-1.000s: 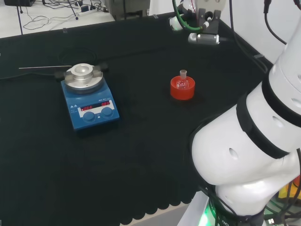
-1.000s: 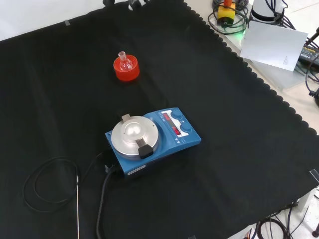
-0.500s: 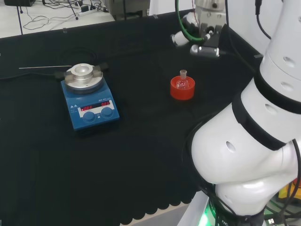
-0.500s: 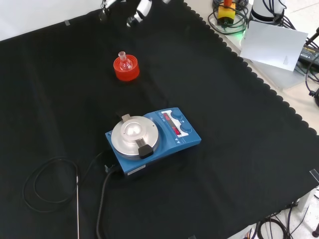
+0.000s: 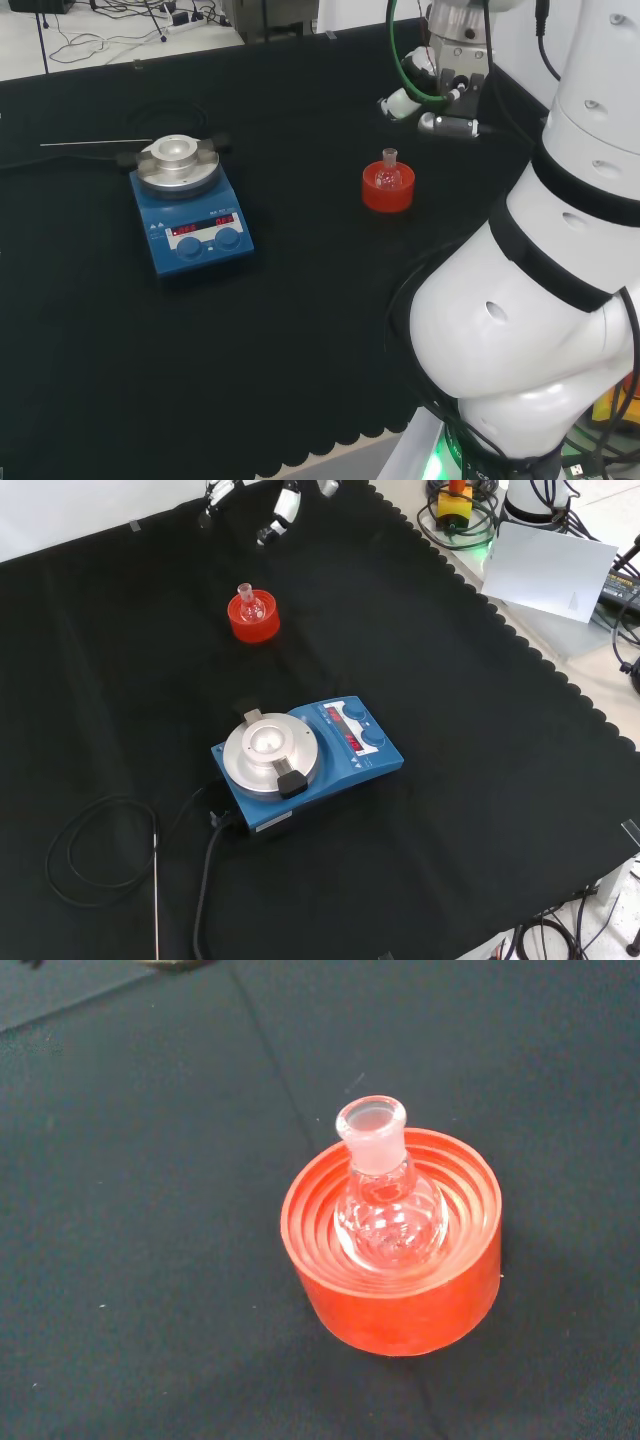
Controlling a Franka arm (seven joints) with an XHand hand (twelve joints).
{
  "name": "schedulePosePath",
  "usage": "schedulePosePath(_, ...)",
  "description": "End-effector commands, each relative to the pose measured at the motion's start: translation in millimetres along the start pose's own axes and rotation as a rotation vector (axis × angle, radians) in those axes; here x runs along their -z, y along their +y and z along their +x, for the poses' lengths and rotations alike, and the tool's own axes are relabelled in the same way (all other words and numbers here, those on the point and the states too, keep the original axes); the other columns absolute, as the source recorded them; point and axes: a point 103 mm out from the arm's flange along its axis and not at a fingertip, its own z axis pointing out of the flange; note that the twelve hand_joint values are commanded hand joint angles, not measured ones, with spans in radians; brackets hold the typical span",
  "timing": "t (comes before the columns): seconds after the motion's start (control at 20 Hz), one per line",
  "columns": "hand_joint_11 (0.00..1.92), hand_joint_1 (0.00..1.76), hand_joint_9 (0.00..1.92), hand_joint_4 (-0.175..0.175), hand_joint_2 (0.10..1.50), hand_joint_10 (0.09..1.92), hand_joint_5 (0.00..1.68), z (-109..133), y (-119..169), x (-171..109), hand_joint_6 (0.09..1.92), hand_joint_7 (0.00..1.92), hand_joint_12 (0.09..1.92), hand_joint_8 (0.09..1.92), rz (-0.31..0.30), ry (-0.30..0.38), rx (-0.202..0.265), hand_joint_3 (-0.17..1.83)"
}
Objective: Pick up the round-bottom flask.
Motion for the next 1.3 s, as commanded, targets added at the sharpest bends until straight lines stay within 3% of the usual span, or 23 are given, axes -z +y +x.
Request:
schedulePosePath(0.05,0.17,0.76,0.41,-0.047,0.73,0.72,0.49,-2.9,20.6,-73.6,0.22,0.25,1.39,0.71,0.063,0.068,-0.009,0.60)
schedulePosePath(0.75,0.18,0.81,0.43,-0.051,0.69,0.72,0.52,-17.3,32.5,-106.5,0.22,0.26,1.39,0.71,0.113,0.045,-0.030,0.61)
schedulePosePath(1.3,0.22,0.86,0.44,-0.057,0.66,0.71,0.56,-24.0,41.2,-110.8,0.26,0.27,1.38,0.71,0.086,0.039,-0.033,0.65)
